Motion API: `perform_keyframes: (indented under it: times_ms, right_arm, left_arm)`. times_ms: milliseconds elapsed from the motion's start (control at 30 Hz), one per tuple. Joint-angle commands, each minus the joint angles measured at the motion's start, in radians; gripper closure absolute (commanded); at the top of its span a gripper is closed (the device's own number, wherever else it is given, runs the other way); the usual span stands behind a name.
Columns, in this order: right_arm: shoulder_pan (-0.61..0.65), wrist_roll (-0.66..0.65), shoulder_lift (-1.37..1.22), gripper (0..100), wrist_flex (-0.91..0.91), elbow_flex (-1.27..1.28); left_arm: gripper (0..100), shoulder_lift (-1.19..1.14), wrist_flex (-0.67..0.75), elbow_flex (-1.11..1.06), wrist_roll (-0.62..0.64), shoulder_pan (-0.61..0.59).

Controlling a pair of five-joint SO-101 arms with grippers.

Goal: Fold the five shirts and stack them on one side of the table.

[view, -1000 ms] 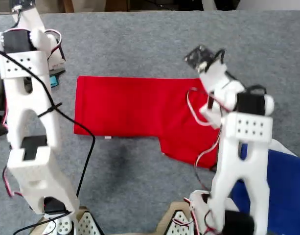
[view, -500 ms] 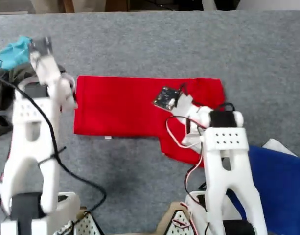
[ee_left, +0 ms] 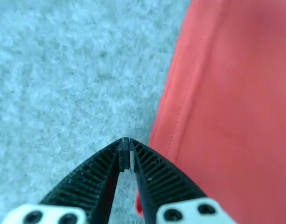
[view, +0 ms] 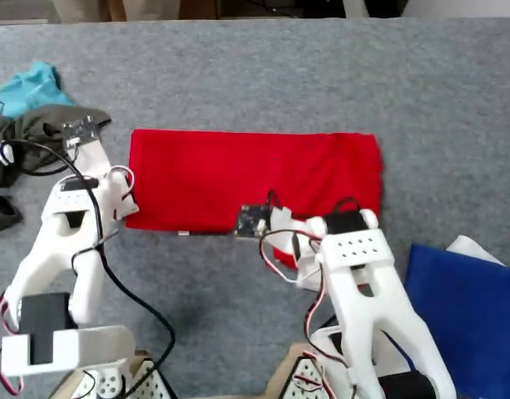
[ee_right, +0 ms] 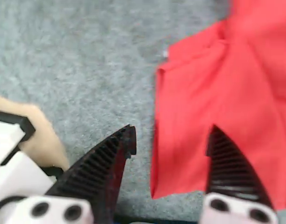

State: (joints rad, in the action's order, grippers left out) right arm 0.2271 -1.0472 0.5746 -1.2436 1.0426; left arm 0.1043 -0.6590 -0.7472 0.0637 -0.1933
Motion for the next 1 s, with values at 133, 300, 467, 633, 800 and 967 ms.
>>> perform_keyframes:
  times_ms: [133, 300, 467, 633, 800, 967]
  right_arm:
    - [-0.104, -0.126, 0.033, 70.9, 0.068, 0.059]
    - [-0.127, -0.149, 0.025, 70.9, 0.195, 0.122]
    - [-0.127, -0.15, 0.024, 71.0, 0.249, 0.128]
    - [-0.128, -0.15, -0.038, 71.1, 0.296, 0.128]
    - [-0.131, -0.15, -0.185, 75.3, 0.322, 0.087]
    - [-0.159, -0.15, -0.214, 76.4, 0.344, 0.064]
  left_arm:
    - [98, -0.059, -0.021, 0.103, 0.005, -0.012]
    - [98, -0.059, -0.021, 0.103, 0.003, -0.012]
    - [98, -0.059, -0.021, 0.101, 0.003, -0.011]
    - [98, -0.059, -0.021, 0.097, 0.003, -0.009]
    - [98, -0.059, -0.021, 0.095, 0.003, -0.008]
    - [98, -0.059, -0.021, 0.095, 0.003, -0.008]
